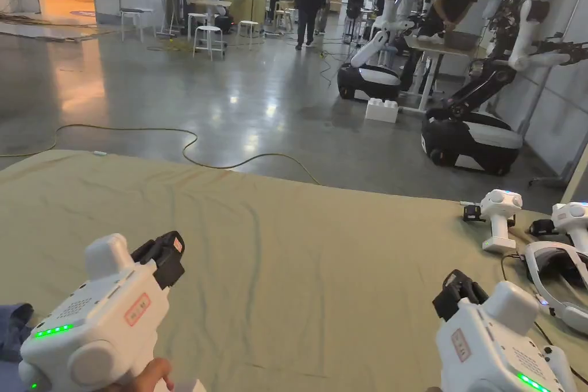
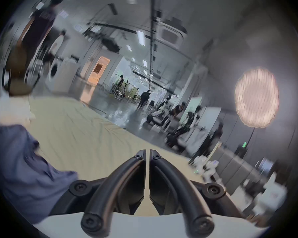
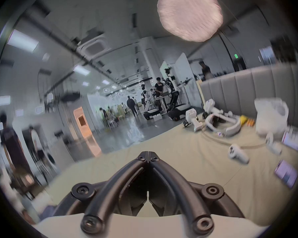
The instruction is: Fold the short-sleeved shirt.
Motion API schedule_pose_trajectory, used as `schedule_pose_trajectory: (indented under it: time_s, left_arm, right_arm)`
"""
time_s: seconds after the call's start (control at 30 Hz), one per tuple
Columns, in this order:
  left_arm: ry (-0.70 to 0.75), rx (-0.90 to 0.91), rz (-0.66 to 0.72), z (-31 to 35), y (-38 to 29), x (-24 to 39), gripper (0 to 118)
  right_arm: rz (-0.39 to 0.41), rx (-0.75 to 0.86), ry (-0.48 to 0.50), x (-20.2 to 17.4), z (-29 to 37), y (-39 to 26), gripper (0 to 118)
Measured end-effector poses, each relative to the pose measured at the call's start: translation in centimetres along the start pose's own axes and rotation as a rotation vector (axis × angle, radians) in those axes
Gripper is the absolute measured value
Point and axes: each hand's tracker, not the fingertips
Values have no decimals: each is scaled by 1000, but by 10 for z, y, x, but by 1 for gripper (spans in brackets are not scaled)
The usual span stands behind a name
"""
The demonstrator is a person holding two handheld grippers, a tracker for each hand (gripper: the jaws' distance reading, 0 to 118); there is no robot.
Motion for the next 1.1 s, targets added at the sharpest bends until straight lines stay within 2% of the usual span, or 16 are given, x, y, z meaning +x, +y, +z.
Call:
schedule_pose_trajectory:
  time_s: [0.07,0.1,0.13,0.17,0.2,0.27,0.43,0.47,0.5,0.57,0.67,0.73,0.83,0.93,1.0,1.1]
  left_arm:
    - [23,22,12,2,4,1,4]
    - [59,23,-76,1,7,8,4]
    - [95,8,-234,0,8,20,4]
    - [122,-15,-404,-3,9,32,4]
    - [157,-43,-648,-6,7,46,4]
    - [238,-50,-1092,-11,-9,66,4]
    - [297,8,-1743,-11,-38,64,4]
    - [318,18,-1860,-12,-46,60,4]
    - [334,16,-1953,-13,-52,55,4]
    - [298,-40,-1969,-12,-58,48,4]
    - [260,-65,-1753,-8,-57,49,4]
    - [251,-79,-1491,-6,-50,52,4]
    - [196,-96,-1025,-2,-31,52,4]
    - [100,-55,-626,3,-18,43,4]
    - [117,-7,-492,6,-17,39,4]
    - [114,16,-402,5,-17,38,4]
  right_arm:
    - [-51,14,14,2,0,4,0]
    - [-2,14,20,0,-1,5,0]
    - [95,18,43,-5,-3,6,0]
    - [244,2,48,-13,-5,6,0]
    - [446,0,42,-22,-7,4,0]
    - [921,39,5,-41,-10,-10,0]
    - [1859,181,-23,-35,-17,-56,0]
    - [1982,235,-44,-30,-16,-64,0]
    - [2039,260,-45,-27,-15,-68,0]
    - [1936,204,17,-25,-13,-67,0]
    - [1742,180,-11,-32,-10,-67,0]
    - [1534,119,-3,-37,-8,-57,0]
    - [1106,30,23,-41,-6,-39,0]
    - [751,-25,-17,-38,-7,-30,0]
    - [562,-41,-16,-32,-6,-26,0]
    - [422,-28,-51,-30,-2,-26,0]
